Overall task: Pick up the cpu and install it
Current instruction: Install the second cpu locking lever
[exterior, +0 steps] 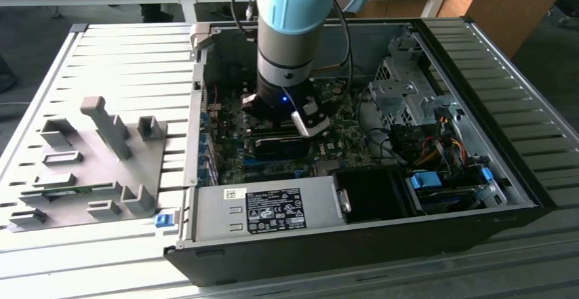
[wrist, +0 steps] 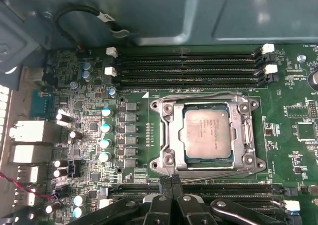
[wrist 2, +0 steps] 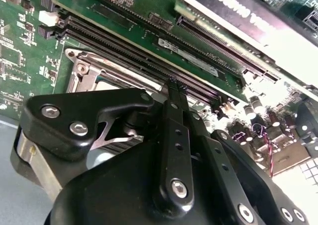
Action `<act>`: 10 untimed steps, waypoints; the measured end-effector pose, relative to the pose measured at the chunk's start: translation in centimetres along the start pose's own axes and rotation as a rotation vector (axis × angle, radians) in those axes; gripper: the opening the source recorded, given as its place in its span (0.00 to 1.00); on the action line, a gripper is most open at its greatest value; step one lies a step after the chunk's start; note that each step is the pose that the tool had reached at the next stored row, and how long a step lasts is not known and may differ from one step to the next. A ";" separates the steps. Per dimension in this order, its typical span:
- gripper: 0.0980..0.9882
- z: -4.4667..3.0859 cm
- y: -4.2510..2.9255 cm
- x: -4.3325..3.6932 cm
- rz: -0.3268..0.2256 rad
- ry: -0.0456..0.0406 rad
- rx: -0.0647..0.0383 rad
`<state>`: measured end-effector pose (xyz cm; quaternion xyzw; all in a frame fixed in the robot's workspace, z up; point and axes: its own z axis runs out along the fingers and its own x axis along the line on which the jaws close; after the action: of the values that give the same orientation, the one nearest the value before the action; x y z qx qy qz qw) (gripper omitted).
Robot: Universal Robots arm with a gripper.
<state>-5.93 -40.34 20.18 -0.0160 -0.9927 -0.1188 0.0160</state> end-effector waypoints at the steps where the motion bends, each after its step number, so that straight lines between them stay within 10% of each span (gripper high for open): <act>1: 0.01 0.00 -0.04 0.03 0.000 0.0001 -0.003; 10: 0.01 0.41 -0.23 0.37 -0.001 -0.0027 -0.024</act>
<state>-6.32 -40.45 19.74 -0.0156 -0.9912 -0.1308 0.0144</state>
